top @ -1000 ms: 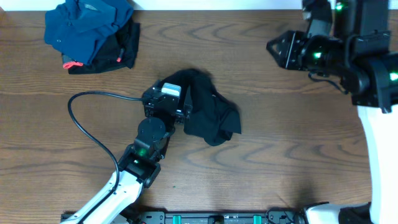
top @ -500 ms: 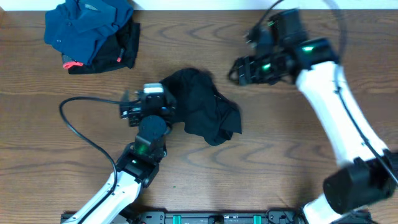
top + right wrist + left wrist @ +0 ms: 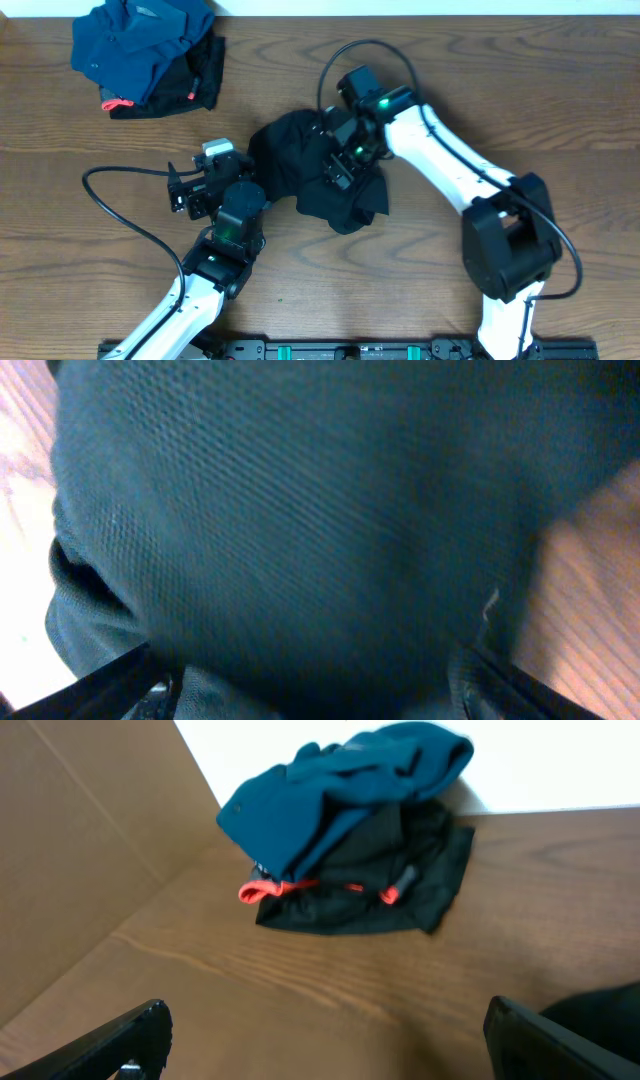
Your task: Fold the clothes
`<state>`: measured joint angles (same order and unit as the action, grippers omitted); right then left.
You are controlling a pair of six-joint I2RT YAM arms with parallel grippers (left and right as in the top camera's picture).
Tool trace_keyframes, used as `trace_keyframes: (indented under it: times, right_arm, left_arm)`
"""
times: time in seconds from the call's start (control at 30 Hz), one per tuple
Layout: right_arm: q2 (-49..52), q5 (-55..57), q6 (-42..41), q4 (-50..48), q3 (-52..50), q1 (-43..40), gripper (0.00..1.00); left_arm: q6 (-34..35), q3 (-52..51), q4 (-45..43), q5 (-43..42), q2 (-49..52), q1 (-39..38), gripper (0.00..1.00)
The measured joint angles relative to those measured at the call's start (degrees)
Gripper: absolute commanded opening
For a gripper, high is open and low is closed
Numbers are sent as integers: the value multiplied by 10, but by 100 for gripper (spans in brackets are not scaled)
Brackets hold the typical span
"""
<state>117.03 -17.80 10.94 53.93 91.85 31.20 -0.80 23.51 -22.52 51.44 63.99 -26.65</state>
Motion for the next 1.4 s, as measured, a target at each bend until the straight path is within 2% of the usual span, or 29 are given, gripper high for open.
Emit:
trace_keyframes:
  times: [0.03,0.07,0.1,0.2,0.27,0.3,0.5,0.7,1.0,1.4]
  right_arm:
    - [4,2,4,-3,0,4,68]
    - [5,4,8,-7,-1,10,56]
    - [6,6,12,-12,-1,15,39]
    - [6,10,12,-21,-1,20,22]
    - [6,14,13,-22,-1,20,4]
    - [6,19,10,-23,-1,20,1]
    - [5,56,-16,0,9,20,1]
    - [-19,72,-26,66,77,20,1]
    - [-158,56,-30,144,187,21,1]
    - [-286,-6,-51,132,195,29,1]
  left_arm:
    - [4,0,8,0,0,0,100]
    - [8,0,18,0,0,0,100]
    - [10,0,23,0,0,0,100]
    - [18,0,32,0,0,0,100]
    - [30,0,36,0,0,0,100]
    - [37,0,42,-2,0,0,100]
    - [52,0,70,-85,0,0,100]
    - [56,0,74,-166,0,0,99]
    - [57,0,74,-205,0,0,98]
    - [57,0,62,-338,0,0,98]
